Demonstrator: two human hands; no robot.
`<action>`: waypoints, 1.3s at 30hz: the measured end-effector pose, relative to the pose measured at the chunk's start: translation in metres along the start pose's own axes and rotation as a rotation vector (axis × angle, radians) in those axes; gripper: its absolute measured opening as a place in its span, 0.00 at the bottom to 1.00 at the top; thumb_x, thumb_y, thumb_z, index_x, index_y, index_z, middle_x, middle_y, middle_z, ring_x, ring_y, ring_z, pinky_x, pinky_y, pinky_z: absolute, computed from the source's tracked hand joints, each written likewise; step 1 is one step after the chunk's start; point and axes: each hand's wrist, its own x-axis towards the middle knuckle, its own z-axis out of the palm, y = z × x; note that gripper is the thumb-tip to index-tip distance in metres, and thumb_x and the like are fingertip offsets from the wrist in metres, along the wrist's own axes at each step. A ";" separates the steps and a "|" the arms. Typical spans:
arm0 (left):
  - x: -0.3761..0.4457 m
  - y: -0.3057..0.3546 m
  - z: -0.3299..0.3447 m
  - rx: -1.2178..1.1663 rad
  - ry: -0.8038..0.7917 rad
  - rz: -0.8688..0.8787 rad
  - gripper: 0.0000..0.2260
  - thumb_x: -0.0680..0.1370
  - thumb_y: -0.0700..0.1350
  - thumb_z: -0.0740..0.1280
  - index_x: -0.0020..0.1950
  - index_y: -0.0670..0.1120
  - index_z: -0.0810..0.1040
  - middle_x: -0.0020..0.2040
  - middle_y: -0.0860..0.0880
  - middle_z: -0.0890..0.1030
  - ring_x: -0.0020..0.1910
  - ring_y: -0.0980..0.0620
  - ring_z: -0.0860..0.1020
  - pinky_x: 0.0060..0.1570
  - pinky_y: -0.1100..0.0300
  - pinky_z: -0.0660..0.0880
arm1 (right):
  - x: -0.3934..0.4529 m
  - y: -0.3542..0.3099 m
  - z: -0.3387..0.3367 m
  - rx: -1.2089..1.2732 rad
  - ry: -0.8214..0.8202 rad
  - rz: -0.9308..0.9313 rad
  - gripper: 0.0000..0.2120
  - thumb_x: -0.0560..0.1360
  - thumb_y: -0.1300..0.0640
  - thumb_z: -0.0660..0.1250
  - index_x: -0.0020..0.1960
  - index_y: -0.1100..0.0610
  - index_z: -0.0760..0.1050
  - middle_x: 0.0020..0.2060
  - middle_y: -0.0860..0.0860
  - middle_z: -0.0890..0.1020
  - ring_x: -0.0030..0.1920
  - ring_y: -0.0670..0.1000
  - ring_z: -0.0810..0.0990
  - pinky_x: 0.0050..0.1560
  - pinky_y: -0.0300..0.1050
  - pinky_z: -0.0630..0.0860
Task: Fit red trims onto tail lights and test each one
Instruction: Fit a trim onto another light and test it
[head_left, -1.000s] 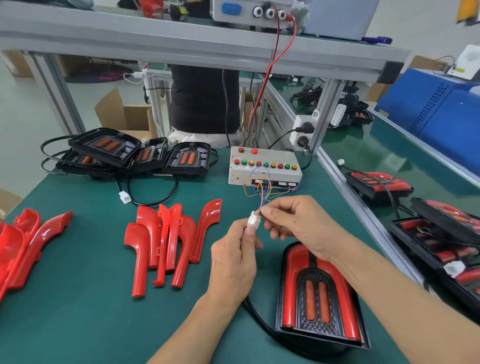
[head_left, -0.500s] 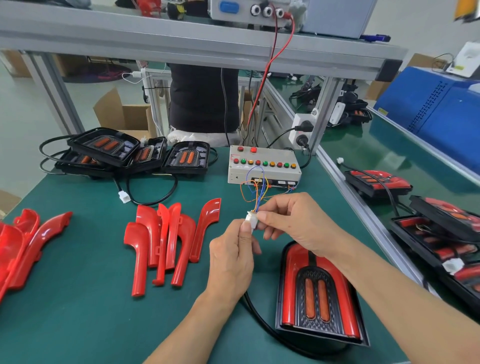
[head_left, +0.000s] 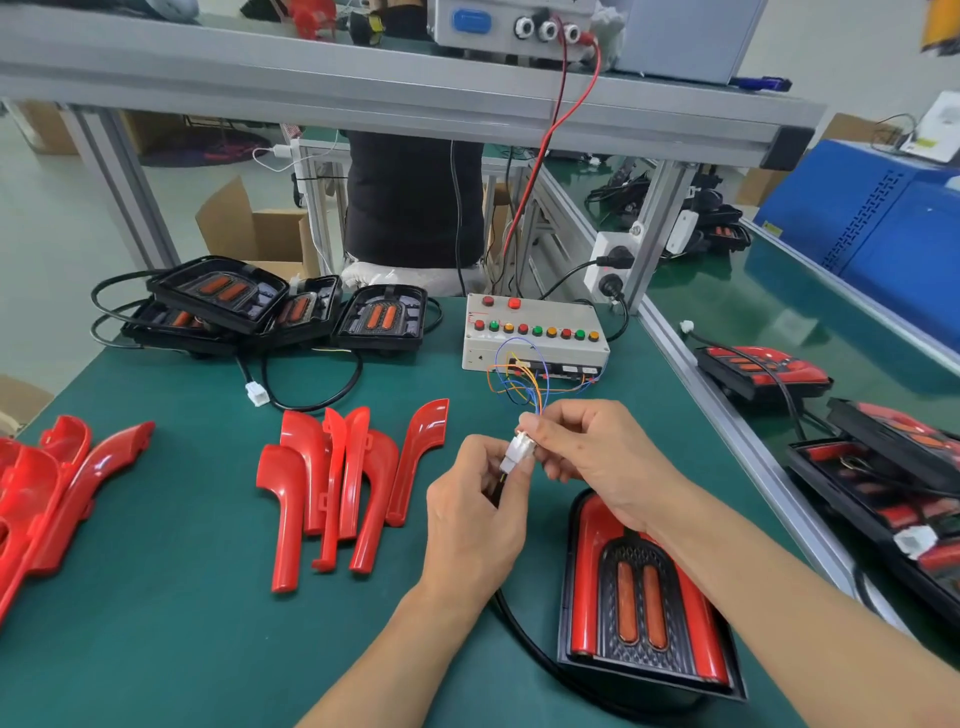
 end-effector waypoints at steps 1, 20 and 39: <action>0.000 -0.001 0.000 -0.001 0.002 0.000 0.06 0.78 0.51 0.68 0.44 0.51 0.75 0.35 0.56 0.79 0.30 0.53 0.73 0.30 0.70 0.65 | 0.000 0.001 0.001 0.010 0.005 -0.005 0.12 0.78 0.54 0.73 0.37 0.58 0.81 0.28 0.51 0.79 0.27 0.47 0.73 0.30 0.37 0.71; 0.001 -0.003 -0.005 -0.182 -0.064 -0.064 0.10 0.80 0.55 0.64 0.46 0.50 0.76 0.36 0.55 0.83 0.27 0.57 0.76 0.31 0.62 0.71 | 0.009 -0.003 0.004 -0.004 -0.197 -0.036 0.11 0.73 0.49 0.74 0.38 0.56 0.80 0.34 0.57 0.81 0.29 0.48 0.76 0.36 0.41 0.75; 0.001 -0.005 -0.004 -0.144 -0.104 -0.019 0.11 0.80 0.59 0.63 0.46 0.53 0.76 0.36 0.54 0.84 0.27 0.52 0.80 0.31 0.55 0.77 | -0.001 -0.003 -0.002 0.049 -0.196 0.025 0.11 0.73 0.51 0.73 0.41 0.59 0.78 0.34 0.55 0.83 0.30 0.48 0.79 0.36 0.40 0.78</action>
